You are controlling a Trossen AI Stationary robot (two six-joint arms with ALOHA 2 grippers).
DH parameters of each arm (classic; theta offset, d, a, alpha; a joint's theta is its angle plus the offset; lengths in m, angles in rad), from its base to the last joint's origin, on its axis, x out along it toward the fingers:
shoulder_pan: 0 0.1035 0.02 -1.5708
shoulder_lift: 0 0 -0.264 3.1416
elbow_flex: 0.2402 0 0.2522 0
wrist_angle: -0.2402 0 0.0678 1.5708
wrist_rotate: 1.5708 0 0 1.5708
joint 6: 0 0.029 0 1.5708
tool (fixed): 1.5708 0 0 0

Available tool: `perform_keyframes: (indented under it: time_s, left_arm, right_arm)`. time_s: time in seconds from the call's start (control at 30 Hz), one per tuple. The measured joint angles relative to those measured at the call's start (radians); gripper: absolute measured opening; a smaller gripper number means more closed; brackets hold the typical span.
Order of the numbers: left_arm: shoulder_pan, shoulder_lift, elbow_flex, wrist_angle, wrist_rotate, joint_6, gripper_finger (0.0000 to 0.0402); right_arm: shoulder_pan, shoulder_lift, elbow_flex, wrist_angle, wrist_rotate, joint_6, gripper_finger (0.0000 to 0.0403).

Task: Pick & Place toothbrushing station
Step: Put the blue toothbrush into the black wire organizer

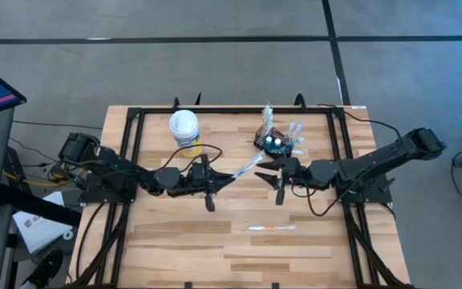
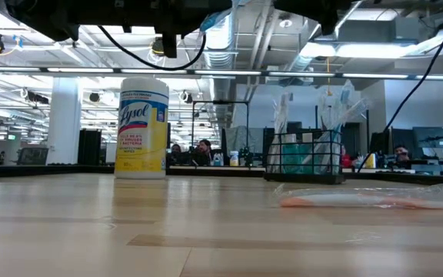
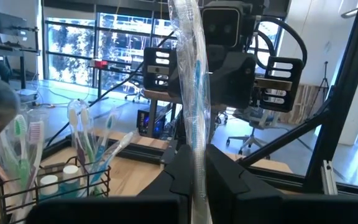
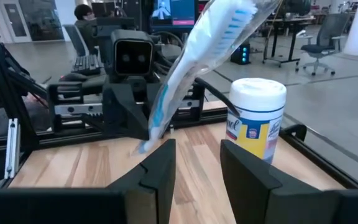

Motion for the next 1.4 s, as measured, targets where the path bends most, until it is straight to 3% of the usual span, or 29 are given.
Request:
perform_keyframes:
  time_s: [0.2,0.7,1.07,1.4]
  left_arm:
    - [0.000,0.000,0.000,0.002,0.000,0.000,0.0011]
    - [0.000,0.001,0.000,0.017,0.026,0.000,0.0012]
    - [0.000,0.001,0.000,0.025,0.026,0.000,0.0013]
    - [0.000,0.001,-0.001,0.026,0.026,0.016,0.0013]
  right_arm:
    - [0.000,0.000,0.000,0.051,-0.053,-0.027,0.0117]
    - [0.000,0.000,0.000,0.122,-0.059,-0.078,0.0117]
    - [-0.092,0.057,0.002,0.250,-0.269,-0.075,0.0117]
    - [-0.116,0.096,0.000,0.343,-0.288,-0.075,0.0096]
